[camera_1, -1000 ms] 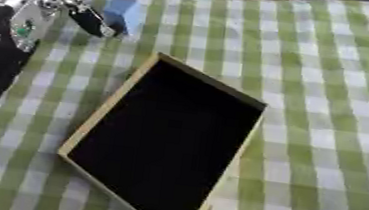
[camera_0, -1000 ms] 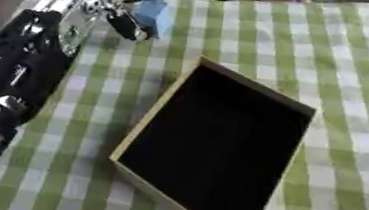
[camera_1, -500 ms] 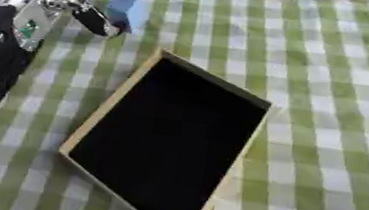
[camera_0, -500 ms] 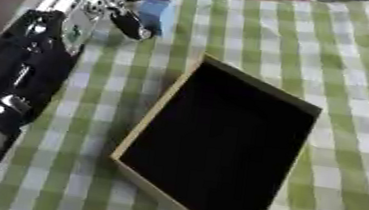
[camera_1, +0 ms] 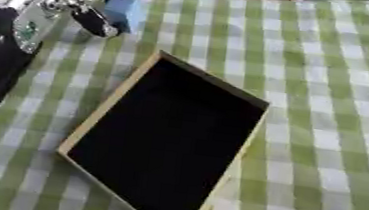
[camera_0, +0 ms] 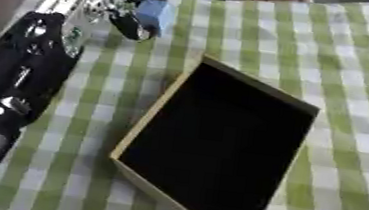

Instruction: Pick up objects on the table and place them in the box.

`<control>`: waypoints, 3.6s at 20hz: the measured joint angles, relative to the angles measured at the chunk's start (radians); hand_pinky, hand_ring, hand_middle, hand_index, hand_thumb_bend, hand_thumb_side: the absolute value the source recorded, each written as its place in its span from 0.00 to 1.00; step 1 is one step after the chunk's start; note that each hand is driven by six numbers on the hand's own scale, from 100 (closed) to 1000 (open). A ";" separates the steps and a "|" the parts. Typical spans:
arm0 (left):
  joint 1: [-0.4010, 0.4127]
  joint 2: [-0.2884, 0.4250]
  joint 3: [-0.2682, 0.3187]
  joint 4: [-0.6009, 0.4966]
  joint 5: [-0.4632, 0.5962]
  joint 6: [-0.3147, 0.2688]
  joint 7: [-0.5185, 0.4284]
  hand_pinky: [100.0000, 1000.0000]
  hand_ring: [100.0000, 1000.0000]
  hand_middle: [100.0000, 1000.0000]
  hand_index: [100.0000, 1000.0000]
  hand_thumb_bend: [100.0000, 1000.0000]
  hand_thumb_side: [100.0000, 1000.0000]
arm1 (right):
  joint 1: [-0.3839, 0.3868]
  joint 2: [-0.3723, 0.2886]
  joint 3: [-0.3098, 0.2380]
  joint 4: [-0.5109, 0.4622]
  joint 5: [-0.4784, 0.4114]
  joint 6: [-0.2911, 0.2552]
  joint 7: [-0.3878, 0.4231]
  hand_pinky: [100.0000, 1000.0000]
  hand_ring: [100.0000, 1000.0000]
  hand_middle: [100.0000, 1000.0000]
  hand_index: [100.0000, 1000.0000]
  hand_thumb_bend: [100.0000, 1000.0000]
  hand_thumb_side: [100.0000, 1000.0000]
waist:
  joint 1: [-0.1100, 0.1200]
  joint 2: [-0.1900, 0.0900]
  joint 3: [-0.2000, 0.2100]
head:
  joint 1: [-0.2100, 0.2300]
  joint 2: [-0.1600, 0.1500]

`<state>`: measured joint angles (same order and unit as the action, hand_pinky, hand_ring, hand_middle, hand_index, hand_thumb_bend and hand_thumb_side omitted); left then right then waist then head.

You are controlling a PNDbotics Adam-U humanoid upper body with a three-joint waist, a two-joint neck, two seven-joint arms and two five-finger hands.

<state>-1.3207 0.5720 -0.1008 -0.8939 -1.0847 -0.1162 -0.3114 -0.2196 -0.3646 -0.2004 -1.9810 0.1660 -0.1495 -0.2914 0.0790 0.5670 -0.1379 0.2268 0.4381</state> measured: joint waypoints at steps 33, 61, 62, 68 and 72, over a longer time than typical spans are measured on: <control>0.077 -0.013 -0.208 -0.269 0.407 -0.004 -0.075 0.50 0.37 0.29 0.39 0.02 0.00 | 0.063 0.006 -0.015 0.000 -0.018 0.027 -0.014 0.65 0.68 0.63 0.83 0.00 1.00 | 0.005 -0.207 0.079 | -0.099 0.205; 0.295 0.010 -0.531 -0.878 0.580 0.065 -0.208 0.50 0.38 0.30 0.40 0.07 0.00 | 0.083 0.009 -0.018 0.000 -0.027 0.034 -0.030 0.65 0.68 0.63 0.83 0.00 1.00 | -0.012 -0.259 0.082 | -0.130 0.256; 0.302 0.007 -0.532 -0.878 0.569 0.063 -0.206 0.50 0.38 0.30 0.40 0.07 0.00 | 0.085 0.011 -0.019 0.000 -0.027 0.035 -0.031 0.65 0.68 0.63 0.83 0.00 1.00 | -0.013 -0.255 0.082 | -0.132 0.256; 0.333 -0.009 -0.544 -0.875 0.510 0.041 -0.198 0.50 0.38 0.30 0.40 0.09 0.00 | 0.087 0.019 -0.021 0.000 -0.026 0.037 -0.034 0.65 0.68 0.63 0.83 0.00 1.00 | -0.014 -0.240 0.083 | -0.135 0.255; 0.346 -0.011 -0.548 -0.864 0.471 0.021 -0.189 0.51 0.39 0.31 0.41 0.11 0.00 | 0.087 0.026 -0.021 0.000 -0.026 0.038 -0.034 0.65 0.68 0.63 0.83 0.00 1.00 | -0.014 -0.233 0.083 | -0.138 0.255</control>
<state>-0.9745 0.5613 -0.6491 -1.7580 -0.6137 -0.0953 -0.5003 -0.1325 -0.3385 -0.2218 -1.9810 0.1401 -0.1119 -0.3256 0.0652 0.3337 -0.0551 0.0891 0.6926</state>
